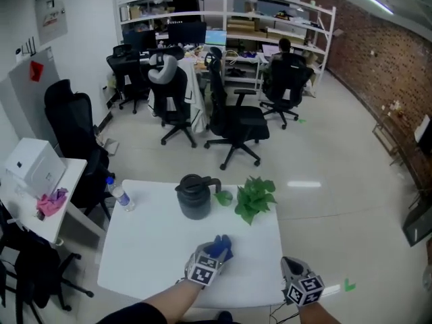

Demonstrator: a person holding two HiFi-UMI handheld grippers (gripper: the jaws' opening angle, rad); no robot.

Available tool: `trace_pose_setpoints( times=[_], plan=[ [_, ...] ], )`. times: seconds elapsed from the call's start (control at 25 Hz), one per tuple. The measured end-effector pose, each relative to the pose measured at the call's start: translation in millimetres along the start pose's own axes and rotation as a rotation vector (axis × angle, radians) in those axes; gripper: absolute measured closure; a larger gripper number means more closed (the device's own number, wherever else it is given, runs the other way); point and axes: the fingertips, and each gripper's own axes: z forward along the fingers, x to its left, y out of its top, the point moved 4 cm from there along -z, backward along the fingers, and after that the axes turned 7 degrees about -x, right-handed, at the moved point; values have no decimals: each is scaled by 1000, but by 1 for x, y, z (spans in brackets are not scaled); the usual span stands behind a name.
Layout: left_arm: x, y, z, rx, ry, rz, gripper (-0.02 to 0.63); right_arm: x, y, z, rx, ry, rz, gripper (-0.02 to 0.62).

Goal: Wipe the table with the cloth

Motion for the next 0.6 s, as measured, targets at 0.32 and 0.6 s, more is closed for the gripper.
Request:
trace_pose_setpoints(
  times=[0.32, 0.6],
  plan=[
    [116, -31, -125, -4, 133, -55, 468, 137, 23, 105, 1, 203, -71, 583],
    [213, -96, -250, 22, 297, -130, 468, 283, 19, 182, 31, 409, -112, 583]
  ],
)
